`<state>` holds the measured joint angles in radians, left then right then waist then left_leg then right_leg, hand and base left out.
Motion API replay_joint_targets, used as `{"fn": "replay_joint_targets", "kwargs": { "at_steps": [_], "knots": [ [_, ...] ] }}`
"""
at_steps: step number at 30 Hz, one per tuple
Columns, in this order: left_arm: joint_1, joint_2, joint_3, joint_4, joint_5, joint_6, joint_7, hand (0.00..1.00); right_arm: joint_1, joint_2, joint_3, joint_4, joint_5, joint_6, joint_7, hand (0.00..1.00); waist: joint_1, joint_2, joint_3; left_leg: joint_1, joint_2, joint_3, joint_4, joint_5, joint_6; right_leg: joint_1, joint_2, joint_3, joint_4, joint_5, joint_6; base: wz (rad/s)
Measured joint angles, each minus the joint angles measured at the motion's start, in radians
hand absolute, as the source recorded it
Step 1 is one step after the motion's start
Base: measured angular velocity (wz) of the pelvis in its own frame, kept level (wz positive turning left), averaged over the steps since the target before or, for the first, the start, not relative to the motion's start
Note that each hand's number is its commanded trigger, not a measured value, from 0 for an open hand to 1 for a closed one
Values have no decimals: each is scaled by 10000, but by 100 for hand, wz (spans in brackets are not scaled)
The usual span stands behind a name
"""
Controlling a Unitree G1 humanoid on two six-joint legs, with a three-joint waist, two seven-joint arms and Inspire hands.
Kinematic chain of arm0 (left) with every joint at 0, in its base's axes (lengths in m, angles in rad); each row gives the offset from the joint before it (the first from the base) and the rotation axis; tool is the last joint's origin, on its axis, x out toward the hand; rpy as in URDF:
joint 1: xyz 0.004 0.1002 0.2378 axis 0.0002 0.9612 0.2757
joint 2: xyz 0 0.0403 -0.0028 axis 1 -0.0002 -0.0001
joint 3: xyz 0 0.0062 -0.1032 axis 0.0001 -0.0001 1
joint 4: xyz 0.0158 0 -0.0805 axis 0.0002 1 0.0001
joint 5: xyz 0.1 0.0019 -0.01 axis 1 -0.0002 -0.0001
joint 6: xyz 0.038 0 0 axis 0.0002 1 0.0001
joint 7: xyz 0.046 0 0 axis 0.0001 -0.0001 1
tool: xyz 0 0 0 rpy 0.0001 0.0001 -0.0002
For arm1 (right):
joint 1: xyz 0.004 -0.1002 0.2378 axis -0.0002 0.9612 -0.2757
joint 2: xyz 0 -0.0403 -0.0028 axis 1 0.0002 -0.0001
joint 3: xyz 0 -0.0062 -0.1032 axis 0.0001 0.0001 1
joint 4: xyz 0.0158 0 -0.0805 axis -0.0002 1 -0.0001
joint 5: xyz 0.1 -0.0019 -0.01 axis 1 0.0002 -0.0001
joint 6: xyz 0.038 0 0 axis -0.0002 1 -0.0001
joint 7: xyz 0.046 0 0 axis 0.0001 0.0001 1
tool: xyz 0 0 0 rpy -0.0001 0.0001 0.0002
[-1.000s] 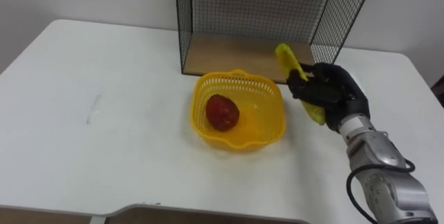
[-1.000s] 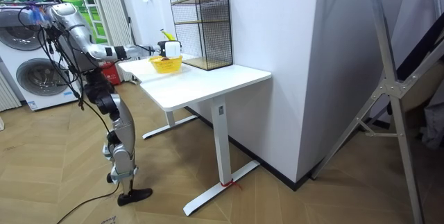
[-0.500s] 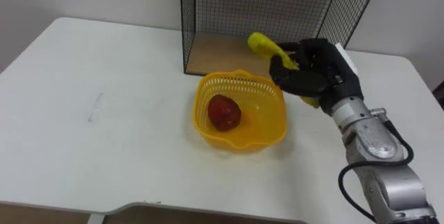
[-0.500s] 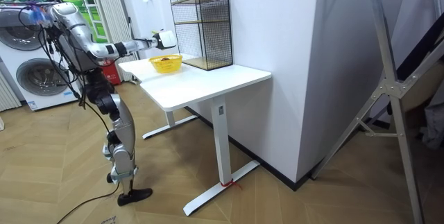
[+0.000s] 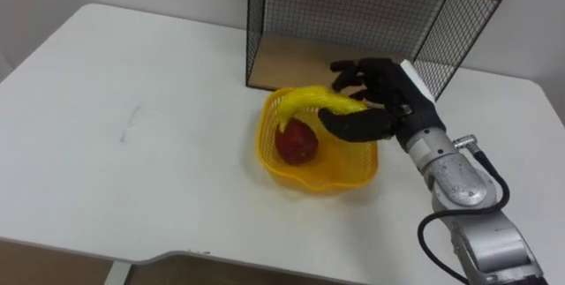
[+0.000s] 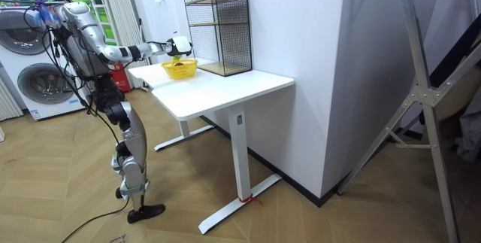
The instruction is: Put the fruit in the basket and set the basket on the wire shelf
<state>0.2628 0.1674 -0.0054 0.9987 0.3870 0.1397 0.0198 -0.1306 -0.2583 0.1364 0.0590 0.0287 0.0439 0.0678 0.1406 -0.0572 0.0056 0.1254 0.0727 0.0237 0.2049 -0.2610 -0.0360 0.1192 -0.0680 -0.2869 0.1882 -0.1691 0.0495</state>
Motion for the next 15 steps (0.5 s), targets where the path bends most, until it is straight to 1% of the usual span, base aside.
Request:
{"fn": "replay_joint_targets", "kwargs": {
  "at_steps": [6,15],
  "knots": [
    [5,48,-3,-114,3,53,-103,0,1,0,85,25,0,16,0,0,-9,39,2,-4,0,1,-4,0,0,-1,-1,-2,0,0,0,0],
    [3,71,4,-338,0,50,-129,0,31,0,375,25,-396,16,6,0,-98,32,-14,-99,0,-41,98,2,-3,22,-25,-158,-2,0,0,4]
  ]
}}
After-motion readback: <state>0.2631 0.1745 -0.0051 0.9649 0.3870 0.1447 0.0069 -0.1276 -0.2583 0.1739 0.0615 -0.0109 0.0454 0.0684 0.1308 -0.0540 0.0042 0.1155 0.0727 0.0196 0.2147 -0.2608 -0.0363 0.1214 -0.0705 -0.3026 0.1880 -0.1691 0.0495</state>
